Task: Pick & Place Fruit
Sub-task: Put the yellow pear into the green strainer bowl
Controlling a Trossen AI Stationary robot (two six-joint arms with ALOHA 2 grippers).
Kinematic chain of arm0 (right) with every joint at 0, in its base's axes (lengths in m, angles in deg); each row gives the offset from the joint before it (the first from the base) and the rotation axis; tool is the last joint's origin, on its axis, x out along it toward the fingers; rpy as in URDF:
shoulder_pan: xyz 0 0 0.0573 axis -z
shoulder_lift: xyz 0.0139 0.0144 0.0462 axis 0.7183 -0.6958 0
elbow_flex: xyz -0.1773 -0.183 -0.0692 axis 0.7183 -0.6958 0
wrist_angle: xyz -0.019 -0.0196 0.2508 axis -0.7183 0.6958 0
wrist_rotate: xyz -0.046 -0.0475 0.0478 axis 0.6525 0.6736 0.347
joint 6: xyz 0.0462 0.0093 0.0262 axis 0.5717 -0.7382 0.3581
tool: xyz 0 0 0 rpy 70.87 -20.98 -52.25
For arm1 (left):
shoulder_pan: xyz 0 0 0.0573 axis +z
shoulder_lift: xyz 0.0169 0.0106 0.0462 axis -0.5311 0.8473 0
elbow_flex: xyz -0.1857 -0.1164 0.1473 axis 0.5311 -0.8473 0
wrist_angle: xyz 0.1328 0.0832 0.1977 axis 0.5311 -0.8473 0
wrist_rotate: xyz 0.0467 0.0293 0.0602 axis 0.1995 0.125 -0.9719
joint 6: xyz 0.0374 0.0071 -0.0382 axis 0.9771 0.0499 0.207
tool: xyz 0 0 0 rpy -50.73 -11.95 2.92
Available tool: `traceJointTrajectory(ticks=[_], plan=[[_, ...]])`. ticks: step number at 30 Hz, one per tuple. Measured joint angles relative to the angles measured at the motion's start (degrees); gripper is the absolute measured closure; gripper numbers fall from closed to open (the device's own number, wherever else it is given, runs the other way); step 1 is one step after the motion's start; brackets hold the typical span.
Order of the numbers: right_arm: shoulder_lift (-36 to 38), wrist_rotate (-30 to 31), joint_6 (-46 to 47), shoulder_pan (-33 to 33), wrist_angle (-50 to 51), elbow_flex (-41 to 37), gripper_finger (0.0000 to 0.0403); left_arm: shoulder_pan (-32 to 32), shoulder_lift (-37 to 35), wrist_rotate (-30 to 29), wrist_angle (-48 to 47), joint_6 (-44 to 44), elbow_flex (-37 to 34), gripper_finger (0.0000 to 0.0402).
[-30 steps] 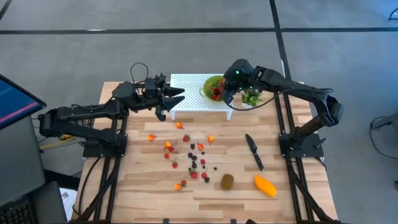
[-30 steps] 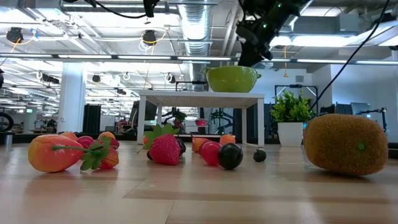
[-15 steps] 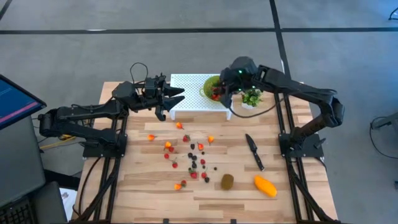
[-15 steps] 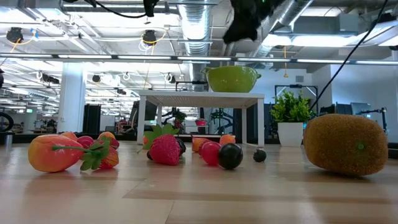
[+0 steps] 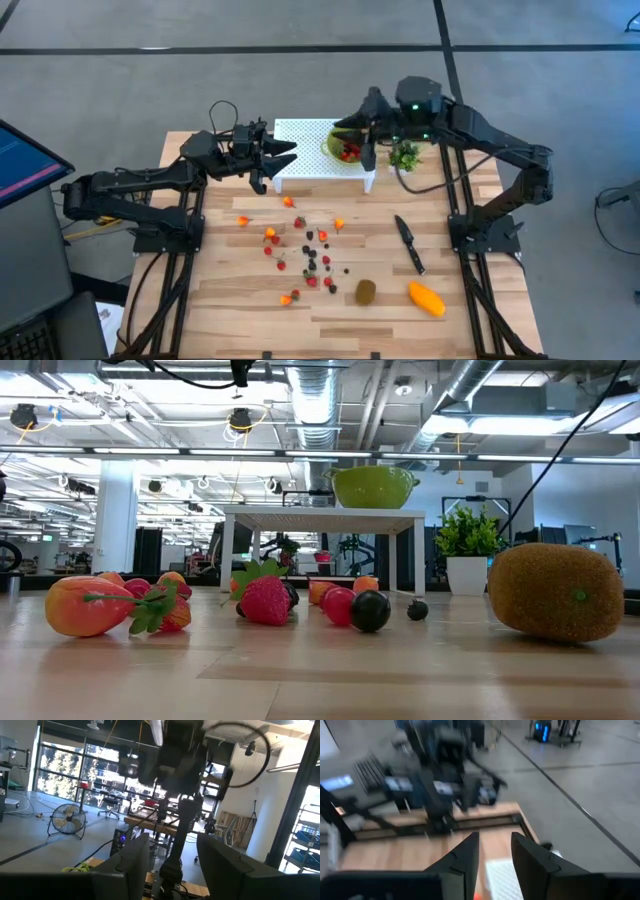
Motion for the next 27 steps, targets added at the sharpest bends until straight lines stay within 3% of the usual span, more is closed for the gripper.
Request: traceJointTrajectory(ticks=[5,16,21,27], plan=[[0.0,-0.1,3.9,-3.1,-3.0,5.0,0.0295,0.0,0.0,0.0,0.0,0.0,0.0,0.0243],[0.0,-0.9,-1.5,-14.6,-12.7,9.4,0.0296,0.0,0.0,0.0,0.0,0.0,0.0,0.0243],[-0.5,-0.8,-2.6,-20.1,-5.9,9.3,0.0296,0.0,0.0,0.0,0.0,0.0,0.0,0.0243],[-2.5,3.8,5.0,-24.7,7.5,9.2,0.0296,0.0,0.0,0.0,0.0,0.0,0.0,0.0243]])
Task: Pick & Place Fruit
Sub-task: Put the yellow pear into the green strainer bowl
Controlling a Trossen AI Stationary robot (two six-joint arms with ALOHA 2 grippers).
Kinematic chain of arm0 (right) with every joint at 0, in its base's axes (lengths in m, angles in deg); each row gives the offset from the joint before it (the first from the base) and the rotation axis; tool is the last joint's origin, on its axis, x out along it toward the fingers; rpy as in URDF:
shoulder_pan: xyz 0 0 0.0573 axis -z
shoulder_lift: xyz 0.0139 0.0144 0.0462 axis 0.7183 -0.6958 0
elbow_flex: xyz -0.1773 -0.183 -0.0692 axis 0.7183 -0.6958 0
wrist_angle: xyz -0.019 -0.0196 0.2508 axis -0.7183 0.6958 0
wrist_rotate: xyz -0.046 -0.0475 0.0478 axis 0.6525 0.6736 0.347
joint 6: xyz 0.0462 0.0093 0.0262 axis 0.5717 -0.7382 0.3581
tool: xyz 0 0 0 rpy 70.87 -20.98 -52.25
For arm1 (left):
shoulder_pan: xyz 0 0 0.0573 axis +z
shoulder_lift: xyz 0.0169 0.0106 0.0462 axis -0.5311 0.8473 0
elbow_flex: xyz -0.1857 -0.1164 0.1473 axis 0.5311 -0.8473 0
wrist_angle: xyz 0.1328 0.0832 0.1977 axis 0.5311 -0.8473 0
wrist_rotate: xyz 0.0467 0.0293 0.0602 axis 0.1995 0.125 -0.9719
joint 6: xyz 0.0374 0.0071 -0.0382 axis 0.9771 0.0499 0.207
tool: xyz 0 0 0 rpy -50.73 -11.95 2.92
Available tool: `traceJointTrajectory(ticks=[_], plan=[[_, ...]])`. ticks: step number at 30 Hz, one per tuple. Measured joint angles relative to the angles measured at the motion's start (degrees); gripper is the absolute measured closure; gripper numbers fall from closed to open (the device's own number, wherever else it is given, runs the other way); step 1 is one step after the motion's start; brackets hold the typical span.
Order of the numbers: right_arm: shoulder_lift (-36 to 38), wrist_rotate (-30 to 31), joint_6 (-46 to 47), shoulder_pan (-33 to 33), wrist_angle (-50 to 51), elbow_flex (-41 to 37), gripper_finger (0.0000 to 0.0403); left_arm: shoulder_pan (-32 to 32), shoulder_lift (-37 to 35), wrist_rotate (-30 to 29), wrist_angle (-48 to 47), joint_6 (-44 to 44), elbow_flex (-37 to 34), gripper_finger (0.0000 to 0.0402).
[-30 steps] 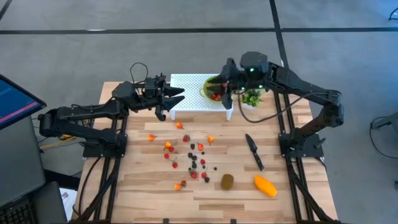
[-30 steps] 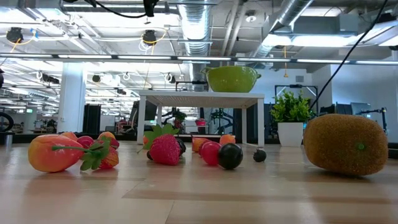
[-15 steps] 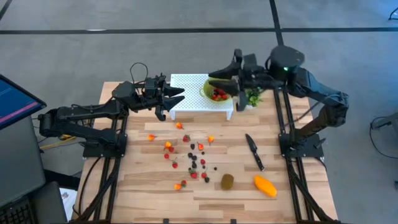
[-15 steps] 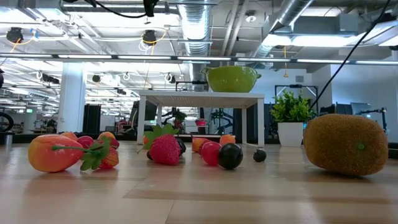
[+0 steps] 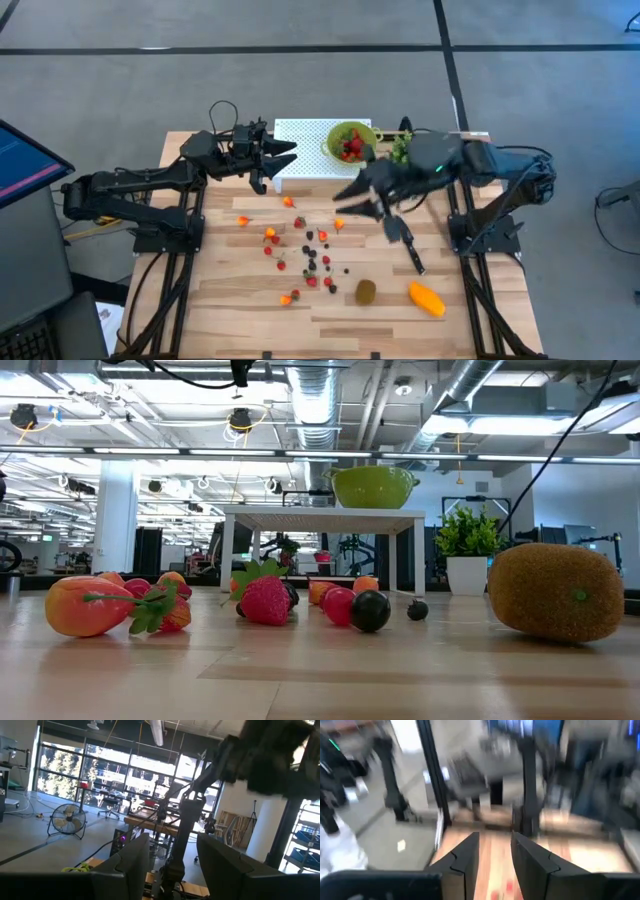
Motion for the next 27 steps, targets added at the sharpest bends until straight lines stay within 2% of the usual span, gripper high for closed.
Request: traceJointTrajectory(ticks=[4,7,9,14,17,22,27], plan=[[-2.1,5.3,5.1,-2.6,12.0,0.0,0.0296,0.0,0.0,0.0,0.0,0.0,0.0,0.0243],[-5.0,6.9,9.2,-3.9,18.5,-0.2,0.0296,0.0,0.0,0.0,0.0,0.0,0.0,0.0243],[-7.1,7.8,10.4,-5.0,25.8,-0.6,0.0296,0.0,0.0,0.0,0.0,0.0,0.0,0.0243],[-13.3,14.0,10.6,-5.7,35.5,-0.4,0.0296,0.0,0.0,0.0,0.1,0.0,0.0,0.0243],[-17.9,16.7,8.6,-4.8,38.8,-0.6,0.0296,0.0,0.0,0.0,0.1,0.0,0.0,0.0243],[-23.5,16.6,2.8,-1.9,36.4,-0.4,0.0296,0.0,0.0,0.0,0.1,0.0,0.0,0.0243],[-26.8,11.3,-1.1,1.7,32.2,-0.4,0.0286,0.0,0.0,0.0,0.1,0.0,0.0,0.0243]])
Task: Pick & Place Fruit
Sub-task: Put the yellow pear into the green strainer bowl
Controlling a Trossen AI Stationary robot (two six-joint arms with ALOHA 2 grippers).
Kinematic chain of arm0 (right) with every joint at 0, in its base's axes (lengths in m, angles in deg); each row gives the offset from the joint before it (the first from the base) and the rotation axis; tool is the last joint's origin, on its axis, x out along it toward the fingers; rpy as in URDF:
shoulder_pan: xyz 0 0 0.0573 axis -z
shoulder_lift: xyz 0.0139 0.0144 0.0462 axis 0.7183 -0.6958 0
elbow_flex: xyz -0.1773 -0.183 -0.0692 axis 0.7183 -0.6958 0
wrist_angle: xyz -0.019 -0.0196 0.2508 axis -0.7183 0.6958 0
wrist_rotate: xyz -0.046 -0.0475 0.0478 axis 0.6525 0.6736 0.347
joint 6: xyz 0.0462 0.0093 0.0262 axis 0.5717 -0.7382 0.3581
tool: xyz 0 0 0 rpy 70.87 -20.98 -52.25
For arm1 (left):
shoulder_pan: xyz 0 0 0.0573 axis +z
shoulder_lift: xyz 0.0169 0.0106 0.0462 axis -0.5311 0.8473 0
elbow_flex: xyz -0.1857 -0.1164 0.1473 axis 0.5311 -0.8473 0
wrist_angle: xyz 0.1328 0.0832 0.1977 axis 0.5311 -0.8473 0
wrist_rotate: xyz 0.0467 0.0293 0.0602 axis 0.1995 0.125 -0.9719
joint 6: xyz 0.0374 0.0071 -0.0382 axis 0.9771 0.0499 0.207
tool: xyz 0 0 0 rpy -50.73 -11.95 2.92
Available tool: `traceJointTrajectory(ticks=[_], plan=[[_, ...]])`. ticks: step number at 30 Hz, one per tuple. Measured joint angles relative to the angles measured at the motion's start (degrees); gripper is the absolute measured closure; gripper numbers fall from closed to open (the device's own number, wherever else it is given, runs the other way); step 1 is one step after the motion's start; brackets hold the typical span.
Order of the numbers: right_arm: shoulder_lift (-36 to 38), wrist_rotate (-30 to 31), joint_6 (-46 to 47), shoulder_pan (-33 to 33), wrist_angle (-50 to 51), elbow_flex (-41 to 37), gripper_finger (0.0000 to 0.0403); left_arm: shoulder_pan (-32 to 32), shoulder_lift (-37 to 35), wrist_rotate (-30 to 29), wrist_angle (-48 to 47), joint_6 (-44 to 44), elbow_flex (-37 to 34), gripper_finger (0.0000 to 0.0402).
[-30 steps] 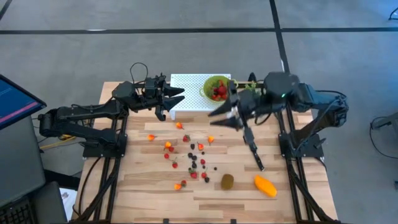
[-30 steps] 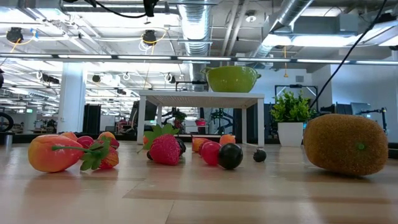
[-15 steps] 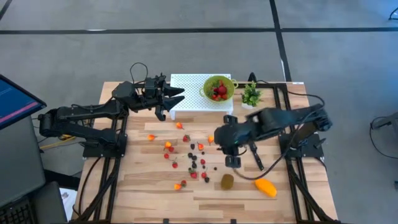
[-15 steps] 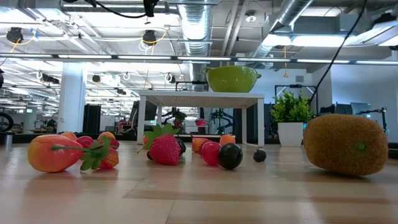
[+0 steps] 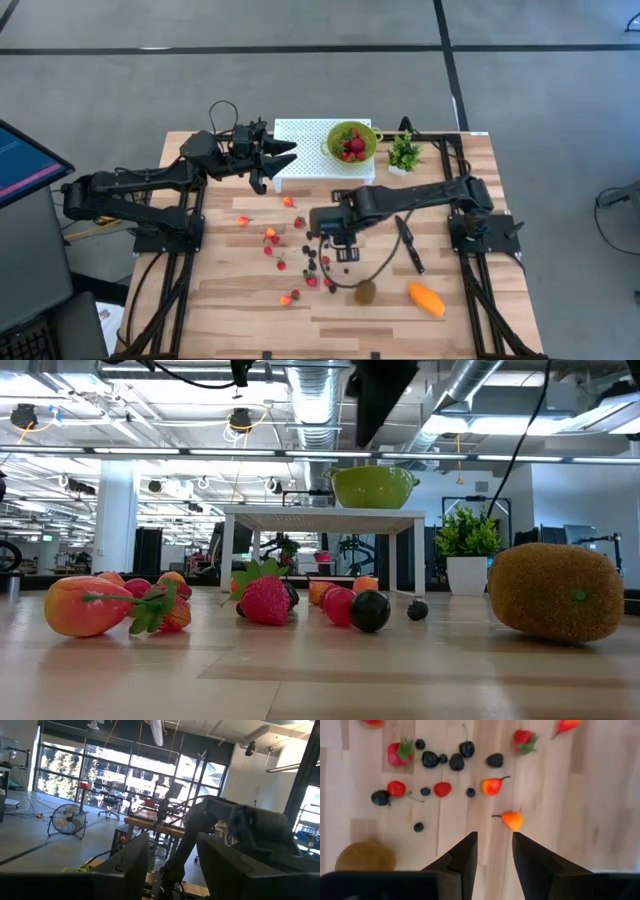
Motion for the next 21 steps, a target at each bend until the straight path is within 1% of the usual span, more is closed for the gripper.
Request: traceJointTrajectory(ticks=[2,5,7,9,14,16,21], plan=[[-0.8,-2.9,-0.9,1.4,-0.3,0.0,0.0278,0.0,0.0,0.0,0.2,0.0,0.0,0.0243],[-1.4,-5.2,-2.3,3.2,-1.9,-1.2,0.0263,0.0,0.0,0.0,0.1,0.0,0.0,0.0243],[-1.1,-5.6,-2.4,4.3,-4.2,-4.8,0.0252,0.0,0.0,0.0,0.2,0.0,0.0,0.0243],[0.2,-5.7,-2.4,5.3,-7.3,-10.1,0.0241,0.0,0.0,0.0,0.2,0.0,0.0,0.0243],[3.9,-6.2,-2.9,8.0,-19.1,-22.7,0.0209,0.0,0.0,0.0,0.4,0.0,0.0,0.0243],[4.1,-7.1,-2.9,9.1,-22.3,-25.6,0.0193,0.0,0.0,0.0,0.3,0.0,0.0,0.0243],[4.5,-7.3,-3.5,11.2,-26.5,-29.3,0.0154,0.0,0.0,0.0,0.4,0.0,0.0,0.0243]])
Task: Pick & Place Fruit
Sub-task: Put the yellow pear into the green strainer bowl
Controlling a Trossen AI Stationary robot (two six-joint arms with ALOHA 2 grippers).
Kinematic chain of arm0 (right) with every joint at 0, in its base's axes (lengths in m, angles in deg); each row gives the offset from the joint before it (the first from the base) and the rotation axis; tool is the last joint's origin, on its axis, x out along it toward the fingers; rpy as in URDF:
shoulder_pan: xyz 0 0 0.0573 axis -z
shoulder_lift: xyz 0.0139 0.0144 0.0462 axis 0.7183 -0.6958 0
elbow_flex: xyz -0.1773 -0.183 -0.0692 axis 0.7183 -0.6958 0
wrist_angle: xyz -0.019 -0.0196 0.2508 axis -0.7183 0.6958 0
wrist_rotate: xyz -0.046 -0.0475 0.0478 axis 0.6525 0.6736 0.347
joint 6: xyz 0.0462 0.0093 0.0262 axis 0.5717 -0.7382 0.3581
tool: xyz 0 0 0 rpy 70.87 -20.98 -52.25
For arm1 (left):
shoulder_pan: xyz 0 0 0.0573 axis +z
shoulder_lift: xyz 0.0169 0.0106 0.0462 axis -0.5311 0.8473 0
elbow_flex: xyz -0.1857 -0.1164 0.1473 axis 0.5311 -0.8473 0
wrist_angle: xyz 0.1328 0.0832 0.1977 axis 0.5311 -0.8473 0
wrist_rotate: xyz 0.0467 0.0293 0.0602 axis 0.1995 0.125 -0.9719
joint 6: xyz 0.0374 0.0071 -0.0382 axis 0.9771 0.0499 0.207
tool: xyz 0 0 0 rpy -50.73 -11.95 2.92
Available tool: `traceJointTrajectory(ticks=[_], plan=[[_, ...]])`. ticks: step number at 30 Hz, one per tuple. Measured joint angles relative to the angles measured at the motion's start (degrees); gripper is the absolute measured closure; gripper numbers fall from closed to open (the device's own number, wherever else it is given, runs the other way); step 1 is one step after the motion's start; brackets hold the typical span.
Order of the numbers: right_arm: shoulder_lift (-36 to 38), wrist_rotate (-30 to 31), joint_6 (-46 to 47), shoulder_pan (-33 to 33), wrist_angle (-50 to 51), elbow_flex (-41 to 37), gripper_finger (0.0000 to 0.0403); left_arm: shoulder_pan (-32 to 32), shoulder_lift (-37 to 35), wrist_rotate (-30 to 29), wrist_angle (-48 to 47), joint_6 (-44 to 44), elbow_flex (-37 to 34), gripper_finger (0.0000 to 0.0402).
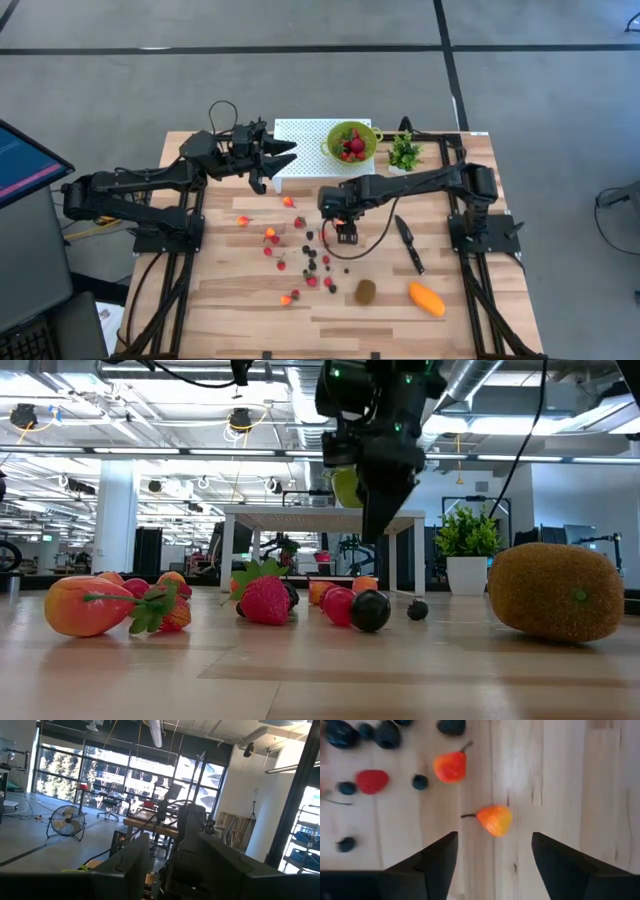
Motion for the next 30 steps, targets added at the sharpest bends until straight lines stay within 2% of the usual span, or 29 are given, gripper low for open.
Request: traceJointTrajectory(ticks=[8,19,30], plan=[[0.0,-4.0,-1.9,1.2,-10.1,-5.8,0.0142,0.0,0.0,0.0,0.0,0.0,0.0,0.0243],[-0.1,-4.1,-1.7,3.2,-21.5,-13.4,0.0142,0.0,0.0,0.0,0.0,0.0,0.0,0.0243],[-0.1,-4.0,-0.3,4.7,-26.5,-18.0,0.0143,0.0,0.0,0.0,-0.1,0.0,0.0,0.0243]])
